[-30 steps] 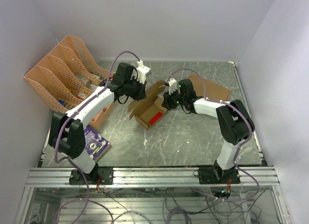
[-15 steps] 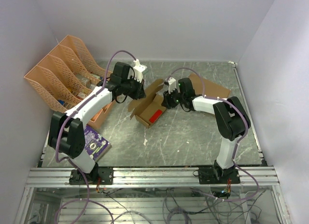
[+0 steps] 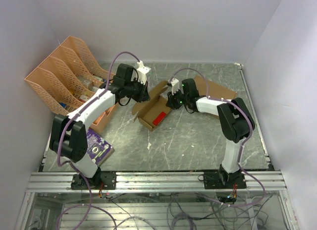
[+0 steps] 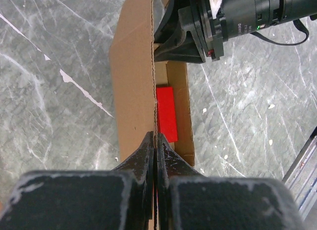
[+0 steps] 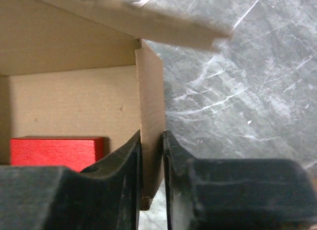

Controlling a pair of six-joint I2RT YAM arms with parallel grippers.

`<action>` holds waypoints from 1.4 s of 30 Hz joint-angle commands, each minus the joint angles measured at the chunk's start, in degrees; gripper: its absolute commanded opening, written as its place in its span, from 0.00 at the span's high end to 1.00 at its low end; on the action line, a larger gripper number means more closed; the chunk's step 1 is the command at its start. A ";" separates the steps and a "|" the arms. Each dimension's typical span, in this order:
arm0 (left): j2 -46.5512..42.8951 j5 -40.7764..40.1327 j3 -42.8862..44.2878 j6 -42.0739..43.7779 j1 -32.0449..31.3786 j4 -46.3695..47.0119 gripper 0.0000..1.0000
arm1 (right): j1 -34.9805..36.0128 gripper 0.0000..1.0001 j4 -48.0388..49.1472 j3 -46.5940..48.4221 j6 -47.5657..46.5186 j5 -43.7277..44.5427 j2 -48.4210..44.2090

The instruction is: Fold the paper box

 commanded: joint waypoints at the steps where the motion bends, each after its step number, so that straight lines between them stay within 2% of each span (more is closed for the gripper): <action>1: 0.55 -0.28 0.42 -0.45 0.45 1.18 0.93 | 0.09 0.86 -0.07 1.81 -1.31 0.77 2.03; 6: 1.07 -0.89 0.79 -0.70 0.62 1.14 0.93 | 0.10 1.00 -0.95 2.01 -2.26 0.85 2.49; 10: 1.34 -0.19 1.15 -1.05 0.62 1.62 0.93 | 0.41 1.00 -1.78 2.63 -3.20 1.32 2.42; 11: 1.38 0.09 1.23 -1.06 0.62 1.64 0.93 | 0.55 0.99 -1.95 2.80 -3.55 1.52 2.37; 15: 1.96 0.67 1.68 -0.89 0.62 1.20 0.93 | 1.26 0.72 -1.86 3.15 -4.31 2.41 2.53; 19: 1.94 1.31 1.42 -1.04 0.62 1.34 0.93 | 1.97 0.69 -1.17 3.78 -3.86 3.64 3.08; 24: 1.47 1.66 1.01 -1.28 0.62 1.67 0.93 | 3.01 0.76 -0.50 3.94 -4.44 7.15 3.70; 26: 1.30 1.54 1.06 -1.45 0.62 1.84 0.93 | 3.67 0.90 -0.45 3.76 -4.93 9.49 4.05; 28: 1.11 1.17 1.08 -1.63 0.62 1.95 0.93 | 4.48 1.00 -1.08 3.97 -5.87 12.59 4.29; 37: 0.74 1.53 1.17 -2.33 0.71 2.64 0.93 | 9.09 1.00 -0.66 1.05 -13.26 27.81 3.18; 42: 0.67 2.43 1.17 -2.76 0.71 3.03 0.93 | 9.32 1.00 -3.69 1.87 -13.03 24.13 3.77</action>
